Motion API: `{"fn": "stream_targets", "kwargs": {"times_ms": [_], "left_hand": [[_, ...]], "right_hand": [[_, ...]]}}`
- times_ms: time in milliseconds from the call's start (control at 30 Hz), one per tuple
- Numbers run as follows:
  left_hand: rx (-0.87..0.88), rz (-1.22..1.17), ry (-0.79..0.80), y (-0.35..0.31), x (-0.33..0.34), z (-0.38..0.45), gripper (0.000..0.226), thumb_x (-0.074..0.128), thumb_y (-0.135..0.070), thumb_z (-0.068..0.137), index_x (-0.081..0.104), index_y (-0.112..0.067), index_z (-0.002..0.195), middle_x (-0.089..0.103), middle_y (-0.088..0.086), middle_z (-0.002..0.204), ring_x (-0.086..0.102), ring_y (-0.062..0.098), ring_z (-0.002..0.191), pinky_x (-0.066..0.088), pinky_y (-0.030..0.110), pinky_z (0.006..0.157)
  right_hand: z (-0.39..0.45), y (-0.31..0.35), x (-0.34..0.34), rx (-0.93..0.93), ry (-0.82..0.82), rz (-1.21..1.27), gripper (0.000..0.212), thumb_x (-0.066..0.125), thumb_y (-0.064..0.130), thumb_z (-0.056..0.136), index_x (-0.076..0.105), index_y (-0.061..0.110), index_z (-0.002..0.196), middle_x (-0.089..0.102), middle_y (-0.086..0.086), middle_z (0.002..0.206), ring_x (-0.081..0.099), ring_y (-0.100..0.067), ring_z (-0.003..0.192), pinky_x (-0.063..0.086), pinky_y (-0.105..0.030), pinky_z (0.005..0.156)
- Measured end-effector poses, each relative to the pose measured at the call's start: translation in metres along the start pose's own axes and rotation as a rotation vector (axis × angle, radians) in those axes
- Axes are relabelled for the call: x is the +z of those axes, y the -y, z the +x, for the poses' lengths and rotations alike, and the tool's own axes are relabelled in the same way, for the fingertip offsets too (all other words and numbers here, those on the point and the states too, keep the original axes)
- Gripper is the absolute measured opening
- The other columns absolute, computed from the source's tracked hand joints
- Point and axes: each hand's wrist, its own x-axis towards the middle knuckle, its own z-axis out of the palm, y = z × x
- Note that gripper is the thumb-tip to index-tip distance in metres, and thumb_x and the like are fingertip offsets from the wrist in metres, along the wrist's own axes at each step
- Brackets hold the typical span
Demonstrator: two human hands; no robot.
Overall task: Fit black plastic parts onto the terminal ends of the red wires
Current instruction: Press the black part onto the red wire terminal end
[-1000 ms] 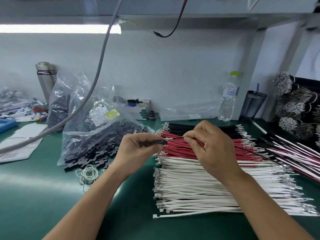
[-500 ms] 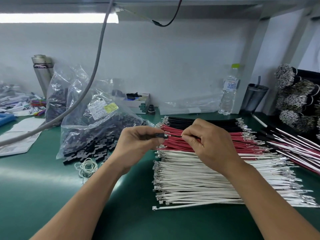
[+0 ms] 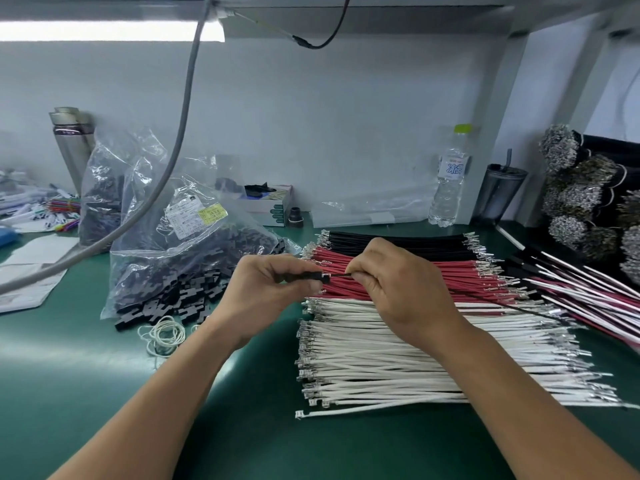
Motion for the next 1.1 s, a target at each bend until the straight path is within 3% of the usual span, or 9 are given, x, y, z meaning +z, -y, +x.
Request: {"fn": "stream_targets", "kwargs": {"times_ms": [67,200,433,667,767,867,900,967,1100], "left_hand": [[-0.053,-0.081,0.022,-0.001,0.000,-0.001,0.022,0.086,-0.014,0.070,0.084,-0.017,0.091,0.079,0.008,0.083,0.071,0.014,0.072,0.058,0.021,0.069],[-0.041,0.030,0.049,0.001,0.002,-0.001,0.021,0.084,-0.002,0.077,0.084,-0.018,0.090,0.079,0.004,0.082,0.070,0.009,0.070,0.057,0.020,0.068],[-0.070,-0.036,0.008,0.002,0.005,0.001,0.024,0.086,-0.021,0.069,0.083,-0.017,0.092,0.079,0.009,0.080,0.068,0.013,0.066,0.058,0.021,0.064],[-0.042,-0.053,0.026,0.002,0.008,0.001,0.016,0.085,-0.009,0.079,0.084,-0.019,0.092,0.078,0.011,0.080,0.067,0.016,0.067,0.058,0.024,0.067],[-0.070,-0.061,-0.034,0.002,0.015,0.003,0.013,0.082,-0.009,0.083,0.083,-0.020,0.090,0.076,0.014,0.075,0.065,0.014,0.060,0.057,0.025,0.060],[-0.143,-0.168,-0.184,0.004,0.013,0.006,0.011,0.079,-0.006,0.086,0.083,-0.016,0.089,0.077,0.009,0.076,0.065,0.014,0.057,0.056,0.025,0.054],[-0.170,-0.212,-0.230,0.005,0.010,0.007,0.010,0.079,-0.005,0.087,0.082,-0.014,0.090,0.078,0.009,0.078,0.065,0.015,0.057,0.056,0.025,0.053],[-0.207,-0.291,-0.280,0.006,0.004,0.007,0.009,0.077,-0.005,0.087,0.081,-0.010,0.093,0.079,0.012,0.083,0.064,0.016,0.057,0.055,0.026,0.052],[-0.241,-0.352,-0.281,0.007,0.002,0.007,0.008,0.077,-0.004,0.088,0.081,-0.007,0.094,0.079,0.017,0.089,0.063,0.015,0.057,0.055,0.026,0.052]], "right_hand": [[0.001,0.000,0.002,0.035,0.000,0.068,0.013,0.060,0.026,0.100,0.073,0.023,0.102,0.058,0.014,0.095,0.055,-0.004,0.081,0.045,-0.028,0.065],[-0.002,0.006,0.009,0.008,0.029,0.034,0.012,0.061,0.024,0.099,0.072,0.021,0.101,0.055,0.014,0.093,0.054,-0.007,0.078,0.041,-0.027,0.062],[0.002,0.004,0.008,0.042,-0.005,0.138,0.010,0.065,0.026,0.096,0.072,0.019,0.093,0.057,0.013,0.089,0.054,-0.007,0.079,0.049,-0.034,0.069],[0.004,0.006,0.008,-0.042,-0.055,0.014,0.012,0.065,0.028,0.097,0.072,0.019,0.092,0.057,0.011,0.088,0.056,-0.009,0.076,0.047,-0.030,0.061],[0.007,-0.002,-0.001,-0.035,-0.165,-0.120,0.011,0.069,0.032,0.093,0.073,0.022,0.091,0.061,0.011,0.086,0.055,-0.011,0.081,0.047,-0.029,0.064],[0.007,-0.010,-0.008,-0.113,-0.365,-0.202,0.006,0.073,0.024,0.091,0.071,0.018,0.090,0.058,0.005,0.087,0.049,-0.014,0.083,0.038,-0.022,0.072],[0.007,-0.011,-0.007,-0.139,-0.356,-0.208,0.004,0.073,0.022,0.091,0.071,0.019,0.089,0.058,0.006,0.085,0.049,-0.014,0.082,0.038,-0.022,0.069],[0.009,-0.009,0.006,-0.091,-0.169,-0.206,0.002,0.073,0.024,0.090,0.073,0.026,0.089,0.062,0.012,0.085,0.053,-0.012,0.082,0.044,-0.025,0.062],[0.024,-0.017,0.034,0.148,0.151,-0.123,0.022,0.064,0.037,0.096,0.071,0.034,0.117,0.060,0.017,0.103,0.053,-0.009,0.106,0.047,-0.030,0.078]]}}
